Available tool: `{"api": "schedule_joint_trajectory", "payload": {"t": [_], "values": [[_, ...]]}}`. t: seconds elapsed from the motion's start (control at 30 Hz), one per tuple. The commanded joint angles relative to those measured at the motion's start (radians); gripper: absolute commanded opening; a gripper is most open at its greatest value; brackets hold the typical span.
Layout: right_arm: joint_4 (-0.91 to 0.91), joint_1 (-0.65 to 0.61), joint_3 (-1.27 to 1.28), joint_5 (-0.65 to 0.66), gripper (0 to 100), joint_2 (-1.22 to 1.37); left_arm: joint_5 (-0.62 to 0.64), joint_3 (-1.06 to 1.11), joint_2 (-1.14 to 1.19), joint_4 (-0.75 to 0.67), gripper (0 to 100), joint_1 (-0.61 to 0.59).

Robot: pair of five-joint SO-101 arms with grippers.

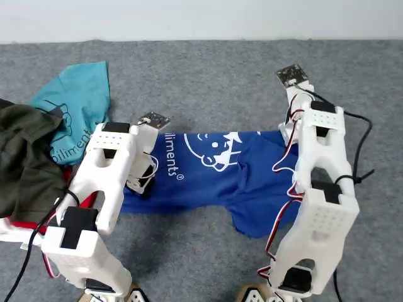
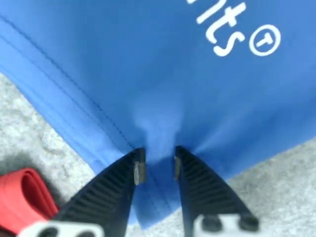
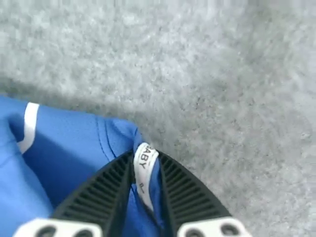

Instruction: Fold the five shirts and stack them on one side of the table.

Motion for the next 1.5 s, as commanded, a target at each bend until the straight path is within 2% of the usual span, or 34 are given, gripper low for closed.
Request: {"api": "schedule_joint_trajectory", "payload": {"t": [0.0,0.17,0.43,0.57,0.7,0.9,1.27,1.47], "values": [[0.021,-0.001,-0.043,0.006,8.6,-0.001,0.005,-0.002,-0.006,-0.002,11,0.003],[0.196,-0.004,-0.049,0.006,26.7,-0.059,0.006,-0.002,-0.006,-0.002,11,0.002],[0.484,0.001,-0.118,0.005,24.0,-0.306,0.006,-0.002,-0.006,-0.002,11,0.002],[0.595,-0.004,-0.087,0.009,23.1,-0.348,0.006,-0.002,-0.006,-0.002,11,0.002],[0.549,-0.001,0.041,0.011,23.1,-0.326,0.006,-0.001,-0.006,-0.002,11,0.002],[0.374,-0.015,0.198,0.011,23.0,-0.282,0.006,-0.001,-0.006,-0.002,11,0.002],[0.337,-0.079,0.218,0.011,23.0,-0.275,0.011,0.024,-0.006,-0.002,11,0.002],[0.228,-0.077,0.232,0.012,23.0,-0.246,0.011,0.054,-0.006,-0.002,11,0.002]]}}
